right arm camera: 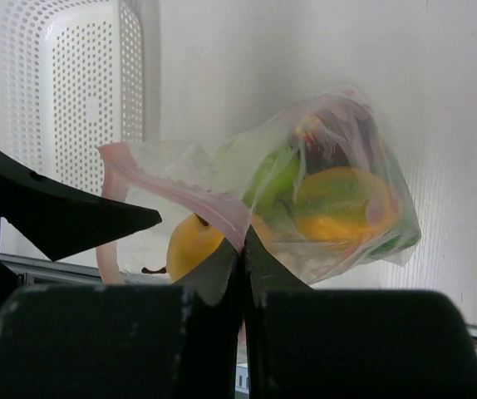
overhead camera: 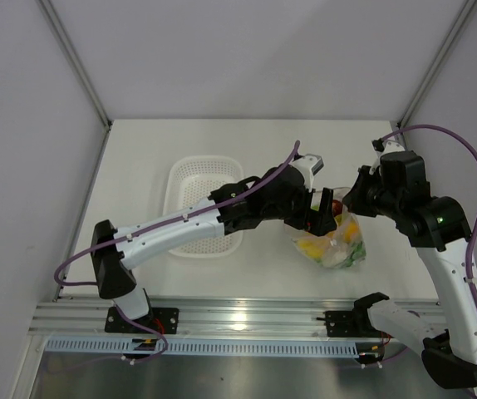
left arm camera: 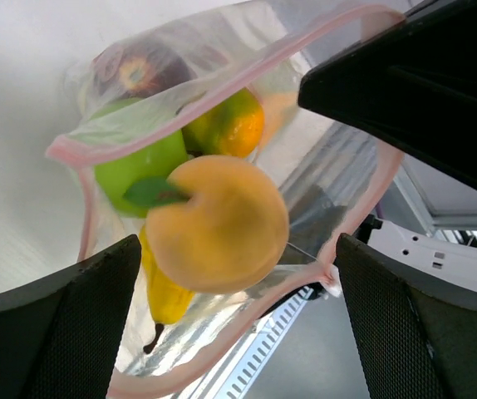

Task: Place the food in the zip-top bag and seal the zipper
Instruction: Place the fake fruit in the zipper food storage bag, then adjust the zipper on the food storage bag.

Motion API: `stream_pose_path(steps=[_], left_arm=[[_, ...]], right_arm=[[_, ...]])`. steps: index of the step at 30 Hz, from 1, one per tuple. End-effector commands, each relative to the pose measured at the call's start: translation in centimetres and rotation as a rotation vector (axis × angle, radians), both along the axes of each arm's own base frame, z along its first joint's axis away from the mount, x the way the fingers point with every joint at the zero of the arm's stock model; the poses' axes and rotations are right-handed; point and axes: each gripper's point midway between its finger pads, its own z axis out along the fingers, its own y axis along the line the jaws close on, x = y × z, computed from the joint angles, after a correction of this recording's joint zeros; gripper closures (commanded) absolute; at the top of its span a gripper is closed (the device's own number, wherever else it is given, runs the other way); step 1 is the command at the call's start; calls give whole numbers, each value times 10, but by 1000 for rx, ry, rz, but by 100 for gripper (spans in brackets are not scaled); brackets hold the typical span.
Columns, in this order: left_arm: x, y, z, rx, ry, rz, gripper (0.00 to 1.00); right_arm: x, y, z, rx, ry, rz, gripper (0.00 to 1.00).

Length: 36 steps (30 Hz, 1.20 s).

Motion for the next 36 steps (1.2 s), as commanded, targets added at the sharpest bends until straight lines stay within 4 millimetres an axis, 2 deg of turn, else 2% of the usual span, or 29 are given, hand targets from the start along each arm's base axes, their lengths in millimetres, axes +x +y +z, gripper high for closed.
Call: stream_pose_path(steps=[1, 6, 7, 8, 9, 10, 12, 14, 18, 23, 24, 26, 27, 29, 32, 33, 34, 36], left_arm=[[5, 10, 14, 17, -84, 16, 1], [12, 37, 24, 42, -142, 94, 1], [14, 47, 48, -13, -181, 130, 0], [13, 55, 31, 9, -179, 139, 0], [17, 58, 43, -38, -205, 169, 1], [14, 72, 48, -59, -218, 187, 1], [13, 84, 36, -46, -225, 208, 1], [14, 94, 39, -52, -239, 232, 3], [17, 103, 21, 27, -222, 248, 7], [9, 77, 14, -53, -140, 151, 21], [9, 72, 6, -37, -122, 145, 22], [9, 65, 4, -40, -100, 135, 25], [7, 58, -8, -27, -79, 113, 25], [8, 51, -6, -35, -69, 98, 27], [10, 42, -22, -16, -19, 80, 32], [5, 38, -24, -27, 14, 42, 37], [5, 34, -30, -28, 35, 28, 51], [4, 31, -24, -57, 44, 7, 75]], right_arm=[[4, 0, 27, 27, -89, -5, 100], [4, -2, 26, 14, -90, -12, 100], [4, -2, 27, 18, -93, -13, 100], [4, -1, 27, 18, -92, -8, 100], [4, -1, 26, 17, -90, -6, 100], [4, -1, 26, 16, -89, -8, 100], [4, -2, 25, 11, -88, -4, 100], [4, 0, 23, 11, -81, 3, 100], [1, 1, 23, 6, -62, 20, 100], [-4, 0, 26, 11, -68, 23, 100], [-6, 0, 25, 13, -62, 23, 100], [-6, 1, 26, 16, -59, 29, 100], [-7, 1, 28, 17, -62, 31, 100], [-7, 1, 29, 23, -65, 25, 100], [-7, 1, 31, 21, -63, 26, 100], [-8, 1, 32, 21, -61, 26, 100], [-8, 1, 32, 21, -61, 28, 100], [-8, -2, 32, 14, -72, 24, 100]])
